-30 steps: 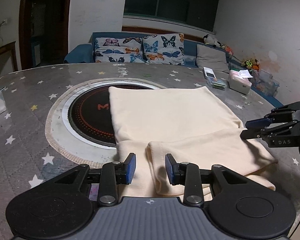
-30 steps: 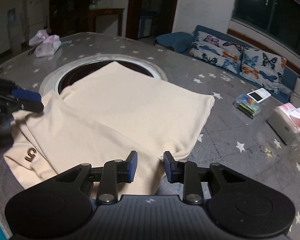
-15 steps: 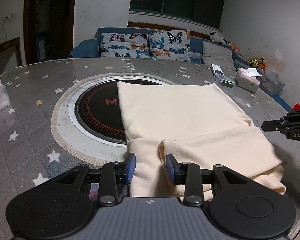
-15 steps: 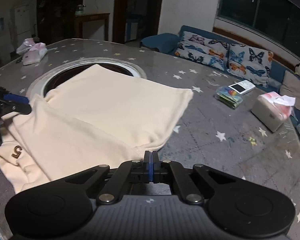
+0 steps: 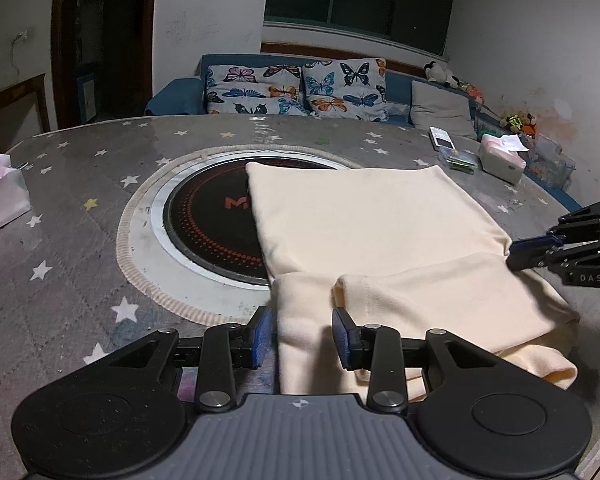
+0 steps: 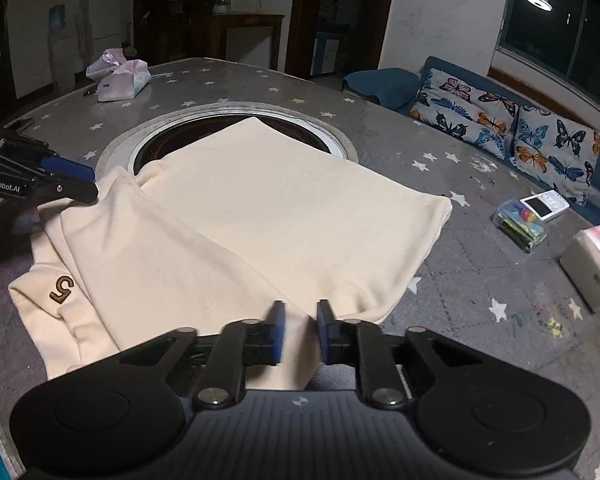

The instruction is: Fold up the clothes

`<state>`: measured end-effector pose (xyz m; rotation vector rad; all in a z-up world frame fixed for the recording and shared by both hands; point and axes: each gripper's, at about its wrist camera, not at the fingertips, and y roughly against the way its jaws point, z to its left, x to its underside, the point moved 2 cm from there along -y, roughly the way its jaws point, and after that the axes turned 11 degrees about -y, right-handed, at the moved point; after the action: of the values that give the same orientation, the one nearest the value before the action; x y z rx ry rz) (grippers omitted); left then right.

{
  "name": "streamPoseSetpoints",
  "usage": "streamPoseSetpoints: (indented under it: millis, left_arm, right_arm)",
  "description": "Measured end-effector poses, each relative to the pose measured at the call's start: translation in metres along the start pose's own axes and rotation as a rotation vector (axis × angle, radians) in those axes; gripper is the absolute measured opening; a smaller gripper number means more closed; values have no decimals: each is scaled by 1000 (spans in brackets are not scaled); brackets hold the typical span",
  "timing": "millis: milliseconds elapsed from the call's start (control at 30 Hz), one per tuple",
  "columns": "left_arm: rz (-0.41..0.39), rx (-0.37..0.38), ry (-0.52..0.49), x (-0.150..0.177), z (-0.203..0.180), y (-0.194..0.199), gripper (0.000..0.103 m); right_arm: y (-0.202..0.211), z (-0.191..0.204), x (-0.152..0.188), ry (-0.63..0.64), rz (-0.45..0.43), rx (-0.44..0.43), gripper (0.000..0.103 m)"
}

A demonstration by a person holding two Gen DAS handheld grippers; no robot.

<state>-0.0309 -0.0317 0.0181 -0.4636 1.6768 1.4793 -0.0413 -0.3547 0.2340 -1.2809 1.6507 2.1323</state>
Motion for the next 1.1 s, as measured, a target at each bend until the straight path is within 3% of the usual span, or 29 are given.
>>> streamPoseSetpoints:
  millis: [400,600,833,1000,1100]
  left_arm:
    - [12,-4,-3,2,3,-5,37]
    - [20,-12,-3,3,6,-8,37]
    - [22,-14,-4,3,5,-8,37]
    - [-21,-4,-13,-7,-1,4,35]
    - [-58,34,-29,-16,-13,10,35]
  right_arm:
    - [9,-14,11,-53,-19,76,1]
    - [23,-16,11,-123,-90,118,0]
    - [13,-28,31,-172,-36,178,0]
    - [36,-21,20,-178,-109,153,3]
    - [42,-4,11,-146,-128,73,5]
